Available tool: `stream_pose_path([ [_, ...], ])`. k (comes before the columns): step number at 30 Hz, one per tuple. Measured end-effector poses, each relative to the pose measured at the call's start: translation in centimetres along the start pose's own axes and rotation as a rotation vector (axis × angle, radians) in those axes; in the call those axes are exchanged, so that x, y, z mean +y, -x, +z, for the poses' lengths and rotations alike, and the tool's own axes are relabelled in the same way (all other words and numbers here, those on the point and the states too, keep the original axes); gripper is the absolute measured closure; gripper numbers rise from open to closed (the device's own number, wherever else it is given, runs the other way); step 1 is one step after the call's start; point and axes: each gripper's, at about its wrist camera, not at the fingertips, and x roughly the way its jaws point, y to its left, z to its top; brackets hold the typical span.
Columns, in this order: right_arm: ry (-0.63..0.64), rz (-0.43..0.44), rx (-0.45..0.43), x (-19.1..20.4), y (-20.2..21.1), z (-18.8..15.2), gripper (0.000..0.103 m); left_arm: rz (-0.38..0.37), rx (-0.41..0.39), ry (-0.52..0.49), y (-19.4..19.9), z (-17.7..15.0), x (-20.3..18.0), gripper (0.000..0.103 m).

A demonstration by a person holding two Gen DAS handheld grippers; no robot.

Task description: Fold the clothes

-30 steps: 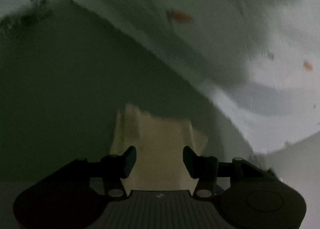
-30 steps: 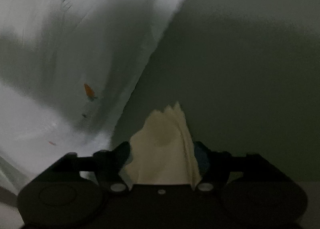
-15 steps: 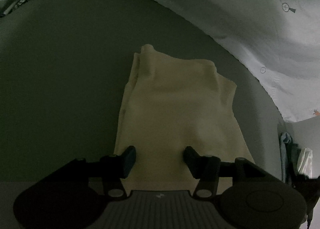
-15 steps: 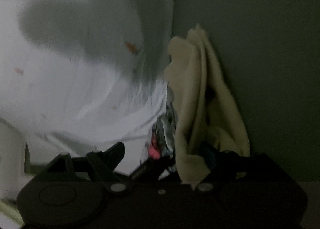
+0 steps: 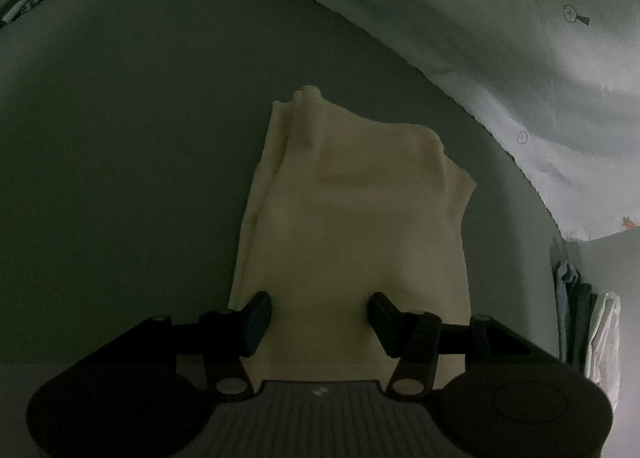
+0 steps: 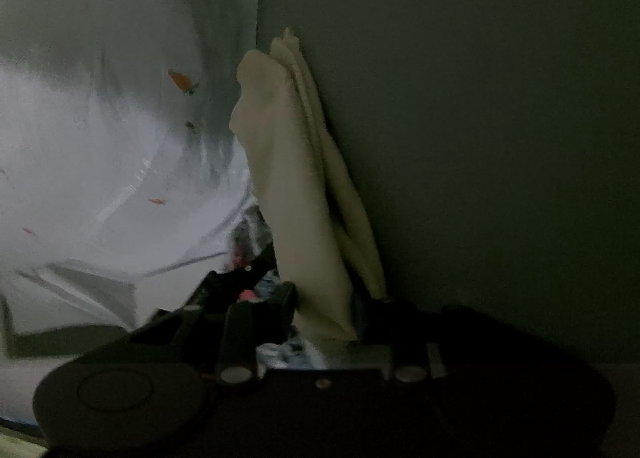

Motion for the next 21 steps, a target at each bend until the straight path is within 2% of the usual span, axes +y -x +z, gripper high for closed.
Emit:
stream_pose_path([
  [4, 0.233, -0.182, 0.007, 4.0, 0.4, 0.0, 0.089, -0.002, 0.024, -0.009, 0.4, 0.5, 0.2, 0.047],
  [9, 0.339, -0.321, 0.03, 6.4, 0.2, 0.0, 0.09, 0.018, 0.016, -0.028, 1.2, 0.5, 0.5, 0.047],
  [10, 0.354, -0.352, 0.03, 6.9, 0.1, 0.0, 0.09, 0.052, 0.005, -0.035, 1.5, 0.5, 0.4, 0.042],
  [13, 0.382, -0.446, 0.016, 7.9, -0.1, 0.4, 0.089, 0.189, -0.047, -0.07, 2.4, 0.7, 0.7, 0.041],
  [14, 0.385, -0.468, 0.011, 7.9, -0.1, 0.5, 0.088, 0.184, -0.059, -0.078, 2.7, 0.8, 1.0, 0.041],
  [17, 0.384, -0.51, 0.006, 8.5, -0.5, 1.0, 0.086, 0.097, -0.06, -0.071, 3.3, 1.2, 1.8, 0.041],
  [18, 0.392, -0.549, -0.002, 8.8, -0.7, 1.2, 0.079, 0.094, -0.065, -0.073, 3.3, 1.3, 1.8, 0.039],
  [21, 0.483, -0.713, -0.061, 10.3, -1.4, 1.9, 0.073, 0.1, -0.091, -0.098, 3.2, 1.7, 1.4, 0.027],
])
